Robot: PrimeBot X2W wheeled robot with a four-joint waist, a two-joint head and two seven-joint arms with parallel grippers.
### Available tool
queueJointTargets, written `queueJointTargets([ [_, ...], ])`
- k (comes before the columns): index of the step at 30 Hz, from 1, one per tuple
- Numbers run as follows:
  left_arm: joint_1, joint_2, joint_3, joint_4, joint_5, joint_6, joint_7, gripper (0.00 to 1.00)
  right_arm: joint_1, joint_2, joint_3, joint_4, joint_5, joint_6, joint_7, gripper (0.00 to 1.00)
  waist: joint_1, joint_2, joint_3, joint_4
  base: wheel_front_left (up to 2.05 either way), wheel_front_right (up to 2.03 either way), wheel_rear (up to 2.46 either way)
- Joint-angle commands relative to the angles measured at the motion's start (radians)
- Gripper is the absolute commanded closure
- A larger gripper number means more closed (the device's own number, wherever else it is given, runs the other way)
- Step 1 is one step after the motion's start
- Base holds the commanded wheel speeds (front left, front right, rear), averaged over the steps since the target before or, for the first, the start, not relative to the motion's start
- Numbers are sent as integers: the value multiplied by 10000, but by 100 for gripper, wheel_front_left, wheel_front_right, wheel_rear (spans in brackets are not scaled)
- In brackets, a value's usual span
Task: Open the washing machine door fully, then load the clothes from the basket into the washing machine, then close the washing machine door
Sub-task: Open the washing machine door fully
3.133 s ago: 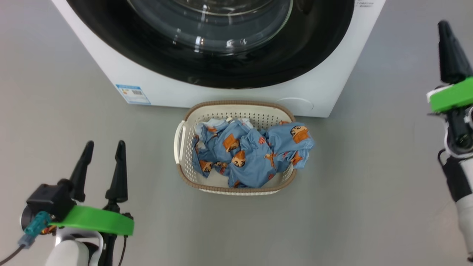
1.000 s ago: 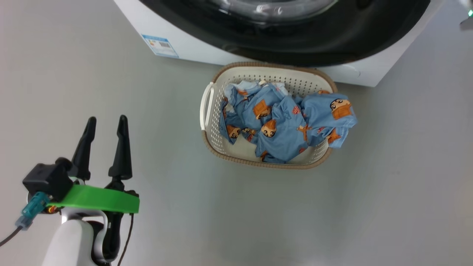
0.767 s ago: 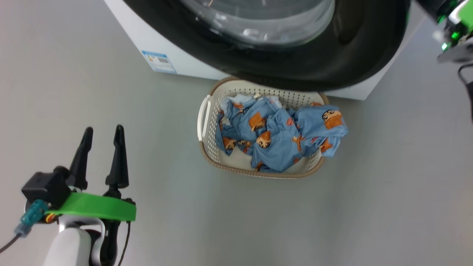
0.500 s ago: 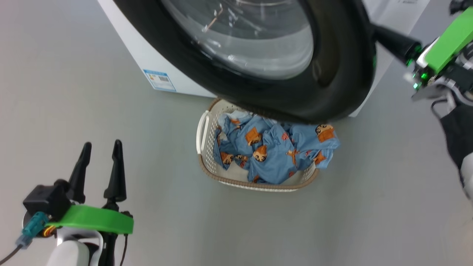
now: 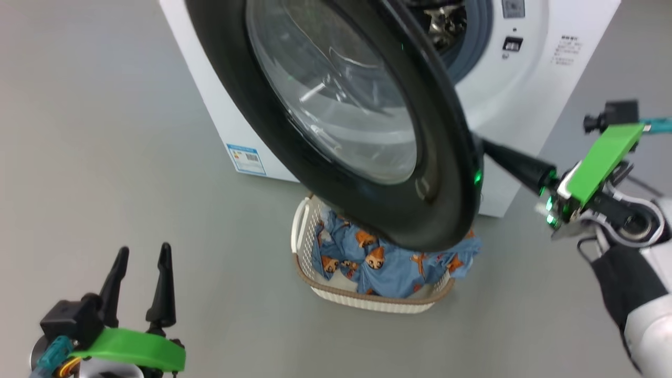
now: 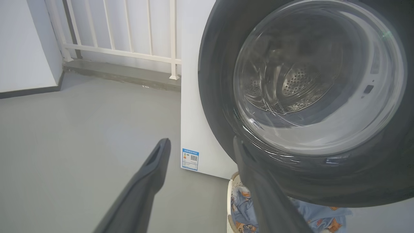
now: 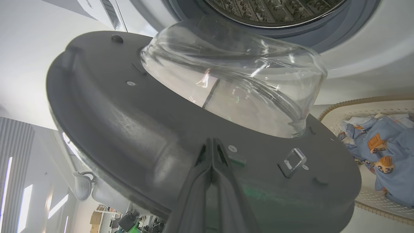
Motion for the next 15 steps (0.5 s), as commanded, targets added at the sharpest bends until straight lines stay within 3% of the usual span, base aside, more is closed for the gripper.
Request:
queueJointTargets([
  [1,-56,309,401,-176,143,-25,-65,0,242,178,148,-369,114,16,123,100,0,0,-348,226,0,0,0],
  [15,274,326,319,-20,351,-25,-65,0,1566,656,442,-974,465,16,512,100,0,0,-1088,859,0,0,0],
])
